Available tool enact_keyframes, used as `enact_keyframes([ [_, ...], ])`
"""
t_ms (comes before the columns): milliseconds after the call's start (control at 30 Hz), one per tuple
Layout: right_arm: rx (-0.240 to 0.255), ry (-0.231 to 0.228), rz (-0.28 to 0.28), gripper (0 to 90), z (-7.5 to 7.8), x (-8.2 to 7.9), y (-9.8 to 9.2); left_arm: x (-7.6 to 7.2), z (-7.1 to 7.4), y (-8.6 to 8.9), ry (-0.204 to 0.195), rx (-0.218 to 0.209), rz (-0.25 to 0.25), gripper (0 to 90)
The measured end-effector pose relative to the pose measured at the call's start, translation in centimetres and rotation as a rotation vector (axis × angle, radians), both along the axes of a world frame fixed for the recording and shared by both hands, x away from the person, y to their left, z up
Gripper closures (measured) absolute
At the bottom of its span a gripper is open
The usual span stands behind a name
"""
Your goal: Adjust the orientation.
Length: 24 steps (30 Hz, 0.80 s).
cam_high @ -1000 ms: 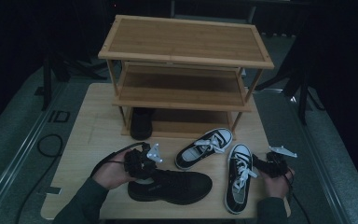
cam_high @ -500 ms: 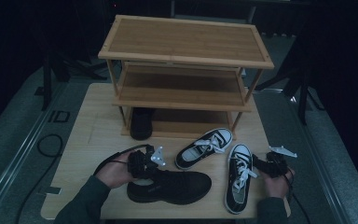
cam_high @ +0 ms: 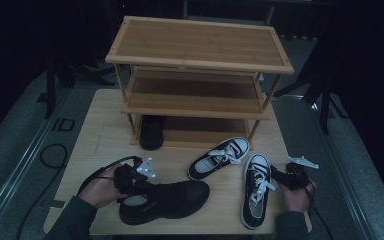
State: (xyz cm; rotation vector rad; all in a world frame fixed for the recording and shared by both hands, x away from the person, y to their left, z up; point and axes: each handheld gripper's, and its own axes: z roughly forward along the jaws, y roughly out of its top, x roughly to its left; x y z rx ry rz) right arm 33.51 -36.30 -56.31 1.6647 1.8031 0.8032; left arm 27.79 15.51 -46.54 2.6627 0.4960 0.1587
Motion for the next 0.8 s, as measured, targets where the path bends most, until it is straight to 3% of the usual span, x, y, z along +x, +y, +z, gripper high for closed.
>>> enact_keyframes([
  [100, 0.0, 0.0, -0.001, 27.0, 0.0, 0.0, 0.0, 0.0, -0.1, 1.3, -0.004, -0.012, 0.052, 86.7],
  [367, 0.0, 0.0, -0.003, 27.1, 0.0, 0.0, 0.0, 0.7, -0.4, 4.3, -0.036, -0.056, 0.256, 86.8],
  [633, 0.0, 0.0, -0.003, 27.1, 0.0, 0.0, 0.0, 1.4, -0.8, 5.7, -0.045, -0.113, 0.464, 86.9],
  [800, 0.0, 0.0, -0.003, 27.1, 0.0, 0.0, 0.0, 1.1, -1.0, 5.3, -0.046, -0.155, 0.609, 87.0],
])
